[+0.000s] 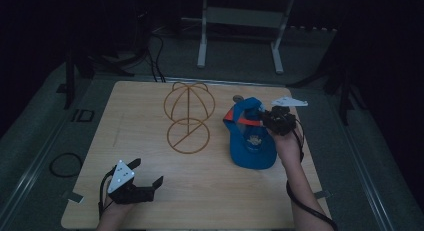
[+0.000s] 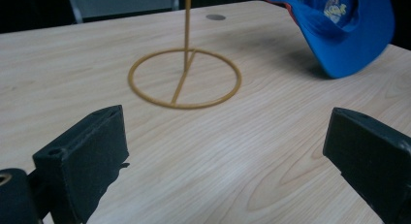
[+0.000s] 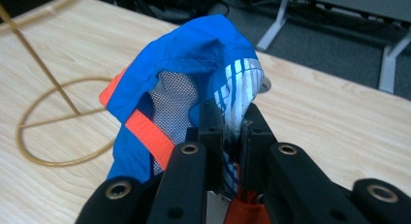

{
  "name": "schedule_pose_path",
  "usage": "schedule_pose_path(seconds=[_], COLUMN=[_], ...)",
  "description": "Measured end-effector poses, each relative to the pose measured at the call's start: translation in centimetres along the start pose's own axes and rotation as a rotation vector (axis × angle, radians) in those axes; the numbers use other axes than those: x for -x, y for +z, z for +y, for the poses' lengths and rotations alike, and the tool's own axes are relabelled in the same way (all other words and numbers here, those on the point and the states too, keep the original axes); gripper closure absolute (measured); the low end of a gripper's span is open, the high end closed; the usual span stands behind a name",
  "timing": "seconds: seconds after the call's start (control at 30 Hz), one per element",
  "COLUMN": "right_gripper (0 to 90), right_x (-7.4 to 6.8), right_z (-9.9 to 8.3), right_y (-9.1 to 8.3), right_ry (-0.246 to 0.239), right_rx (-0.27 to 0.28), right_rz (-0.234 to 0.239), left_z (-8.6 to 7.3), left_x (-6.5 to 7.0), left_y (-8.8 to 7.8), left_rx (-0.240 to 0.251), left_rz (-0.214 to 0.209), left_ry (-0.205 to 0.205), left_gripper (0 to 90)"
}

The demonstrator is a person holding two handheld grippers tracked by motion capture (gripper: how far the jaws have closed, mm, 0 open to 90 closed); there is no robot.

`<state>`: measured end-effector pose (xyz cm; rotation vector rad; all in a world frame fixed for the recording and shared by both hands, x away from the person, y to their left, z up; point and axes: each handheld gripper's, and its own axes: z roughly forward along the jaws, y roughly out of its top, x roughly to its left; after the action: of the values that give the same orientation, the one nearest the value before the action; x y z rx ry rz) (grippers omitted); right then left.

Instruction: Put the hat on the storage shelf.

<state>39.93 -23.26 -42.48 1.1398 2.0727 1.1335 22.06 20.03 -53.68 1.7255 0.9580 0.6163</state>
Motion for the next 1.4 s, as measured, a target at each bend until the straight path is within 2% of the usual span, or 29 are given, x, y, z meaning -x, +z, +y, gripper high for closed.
schedule_pose_path(seconds=[0.17,0.23,0.33,0.43,0.47,0.6,0.63,0.67,0.93,1.2,1.23,1.4], right_gripper=[82.7,82.7,82.7,82.8,82.8,82.7,82.7,82.8,82.8,82.8,82.7,82.8], right_x=[-0.5,-0.8,-1.1,-1.3,-1.4,-2.3,-2.3,-2.5,-4.6,-6.4,-6.6,-7.7], right_z=[0.8,1.2,1.7,1.8,1.9,2.2,2.2,2.2,2.1,1.7,1.7,1.6], right_y=[-2.2,-3.1,-4.3,-5.0,-5.3,-6.9,-6.9,-7.2,-8.6,-9.4,-9.4,-9.7], right_ry=[-0.024,-0.032,-0.036,-0.039,-0.043,-0.072,-0.072,-0.078,-0.119,-0.155,-0.164,-0.181], right_rx=[0.055,0.071,0.095,0.111,0.116,0.154,0.154,0.161,0.185,0.200,0.201,0.210], right_rz=[0.001,0.007,0.022,0.029,0.030,0.049,0.049,0.056,0.104,0.146,0.139,0.176], left_z=[1.7,2.6,3.9,4.8,5.9,7.9,7.9,8.7,12.2,15.5,15.9,17.9], left_x=[0.5,0.6,0.8,0.9,1.1,1.6,1.6,1.8,3.0,4.4,4.5,5.2], left_y=[0.3,0.5,0.6,0.6,0.6,0.7,0.7,0.8,1.6,2.6,2.7,3.4], left_rx=[0.000,0.002,0.006,0.011,0.015,0.022,0.022,0.025,0.039,0.034,0.033,0.027], left_rz=[-0.016,-0.030,-0.037,-0.049,-0.055,-0.074,-0.074,-0.090,-0.139,-0.177,-0.183,-0.204], left_ry=[0.026,0.027,0.049,0.053,0.058,0.078,0.078,0.085,0.105,0.165,0.166,0.178], left_gripper=[2.5,2.5,2.5,2.5,2.5,2.5,2.5,2.5,2.6,2.6,2.5,2.5])
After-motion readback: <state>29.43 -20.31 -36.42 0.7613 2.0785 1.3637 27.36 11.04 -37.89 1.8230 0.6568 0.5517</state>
